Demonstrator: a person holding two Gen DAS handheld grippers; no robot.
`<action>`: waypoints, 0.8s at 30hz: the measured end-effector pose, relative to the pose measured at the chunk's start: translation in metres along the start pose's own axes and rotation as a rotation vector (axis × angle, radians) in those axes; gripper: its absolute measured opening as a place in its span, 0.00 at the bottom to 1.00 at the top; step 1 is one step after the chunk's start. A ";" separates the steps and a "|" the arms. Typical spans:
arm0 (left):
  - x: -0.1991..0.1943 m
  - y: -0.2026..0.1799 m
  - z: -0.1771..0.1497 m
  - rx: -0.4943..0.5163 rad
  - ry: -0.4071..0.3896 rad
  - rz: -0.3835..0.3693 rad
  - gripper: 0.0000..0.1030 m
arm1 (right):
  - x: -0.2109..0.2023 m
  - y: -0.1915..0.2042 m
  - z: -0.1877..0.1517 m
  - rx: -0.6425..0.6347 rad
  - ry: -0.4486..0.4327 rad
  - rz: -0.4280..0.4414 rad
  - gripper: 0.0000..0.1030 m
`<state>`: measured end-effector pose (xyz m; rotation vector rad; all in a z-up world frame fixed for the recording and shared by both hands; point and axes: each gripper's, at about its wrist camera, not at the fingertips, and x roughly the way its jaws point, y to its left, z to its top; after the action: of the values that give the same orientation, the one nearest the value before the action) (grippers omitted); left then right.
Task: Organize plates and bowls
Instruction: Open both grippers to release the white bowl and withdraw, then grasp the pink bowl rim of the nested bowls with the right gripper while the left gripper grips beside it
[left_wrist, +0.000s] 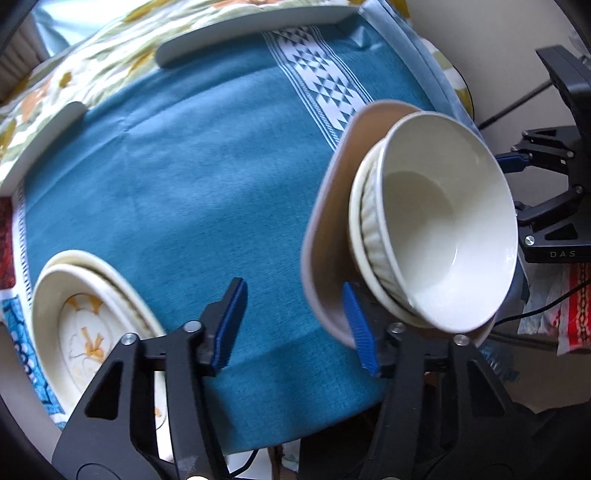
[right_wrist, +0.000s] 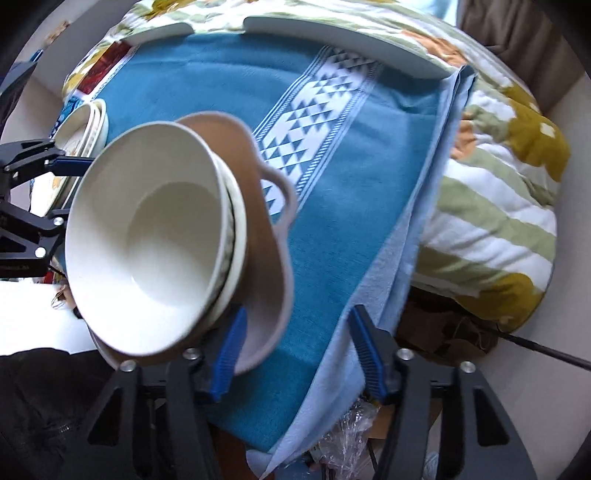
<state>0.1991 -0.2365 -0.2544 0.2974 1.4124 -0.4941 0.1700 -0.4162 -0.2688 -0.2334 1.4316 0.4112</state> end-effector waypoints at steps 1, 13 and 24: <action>0.002 -0.002 0.001 0.003 0.006 0.002 0.46 | 0.000 0.001 0.000 -0.009 -0.001 -0.005 0.45; 0.004 -0.002 0.001 -0.011 0.012 -0.007 0.42 | -0.022 -0.001 0.004 -0.067 -0.045 -0.017 0.29; 0.008 -0.007 -0.001 0.000 -0.026 -0.076 0.17 | 0.007 -0.001 0.002 -0.003 -0.020 0.143 0.17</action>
<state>0.1956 -0.2431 -0.2619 0.2372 1.4023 -0.5587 0.1731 -0.4158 -0.2752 -0.1291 1.4330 0.5317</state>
